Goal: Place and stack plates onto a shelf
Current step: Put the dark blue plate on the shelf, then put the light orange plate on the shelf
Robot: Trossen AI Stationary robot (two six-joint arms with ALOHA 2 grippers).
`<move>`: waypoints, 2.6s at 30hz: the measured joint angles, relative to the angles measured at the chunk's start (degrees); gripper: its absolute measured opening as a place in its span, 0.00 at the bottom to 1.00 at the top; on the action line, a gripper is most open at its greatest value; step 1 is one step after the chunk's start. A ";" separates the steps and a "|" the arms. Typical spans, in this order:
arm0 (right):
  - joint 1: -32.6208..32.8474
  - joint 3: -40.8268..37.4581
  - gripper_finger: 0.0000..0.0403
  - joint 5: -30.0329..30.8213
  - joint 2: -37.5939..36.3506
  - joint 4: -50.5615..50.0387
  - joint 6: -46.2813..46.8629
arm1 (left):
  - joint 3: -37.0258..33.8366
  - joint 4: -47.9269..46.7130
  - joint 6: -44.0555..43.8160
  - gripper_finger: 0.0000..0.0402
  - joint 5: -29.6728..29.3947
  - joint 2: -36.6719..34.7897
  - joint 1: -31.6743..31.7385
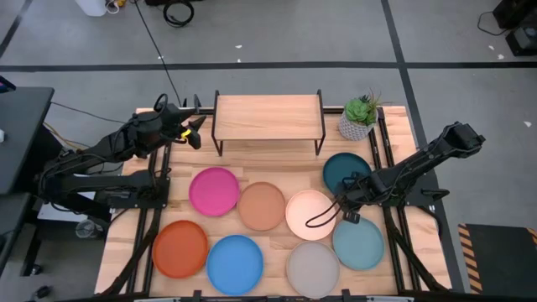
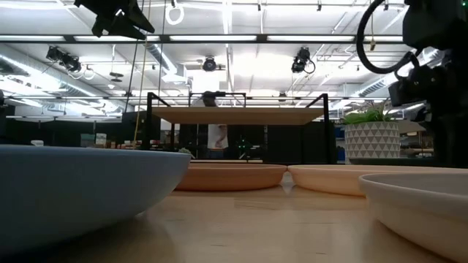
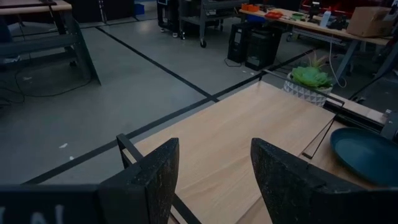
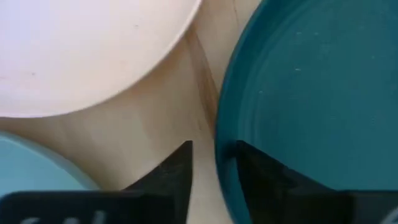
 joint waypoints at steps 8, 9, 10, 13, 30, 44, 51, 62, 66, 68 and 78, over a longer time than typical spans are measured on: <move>-0.82 1.43 0.04 -1.28 -0.01 -1.60 -0.27 | 0.00 0.00 0.07 0.52 0.00 0.00 0.00; -0.97 2.53 0.04 -1.43 0.02 -2.93 0.07 | 0.00 0.00 0.07 0.52 0.00 0.00 0.00; -1.06 3.87 0.05 -1.47 0.00 -4.81 0.59 | 0.00 0.00 0.09 0.52 0.00 0.00 0.00; -1.53 9.13 0.05 0.21 0.02 -11.95 2.18 | 0.00 0.00 0.09 0.52 0.00 0.00 -0.02; -6.61 38.82 0.03 26.42 0.09 -35.60 -3.43 | 0.00 0.03 0.07 0.52 0.00 0.00 -0.01; -31.65 40.00 0.05 9.67 8.91 1.03 -62.23 | 0.00 0.26 -3.18 0.52 0.01 -0.02 -0.09; -38.26 39.99 0.06 5.24 15.25 1.35 -66.23 | 0.00 0.26 -6.12 0.52 7.25 -0.02 -0.09; -38.97 40.21 0.20 1.55 14.99 -1.97 -65.92 | 0.00 -0.24 -8.83 0.52 14.09 -0.02 -0.11; -38.87 42.29 0.28 4.54 14.79 -2.25 -65.92 | 0.00 -0.38 -9.03 0.52 15.40 -0.02 -0.11; -39.22 43.49 0.32 5.47 14.78 -2.94 -65.99 | 0.00 -0.42 -9.04 0.52 15.62 -0.02 -0.11; -39.40 49.42 0.43 5.44 14.60 -12.99 -63.46 | 0.00 -1.26 -9.76 0.52 22.36 -0.02 -0.39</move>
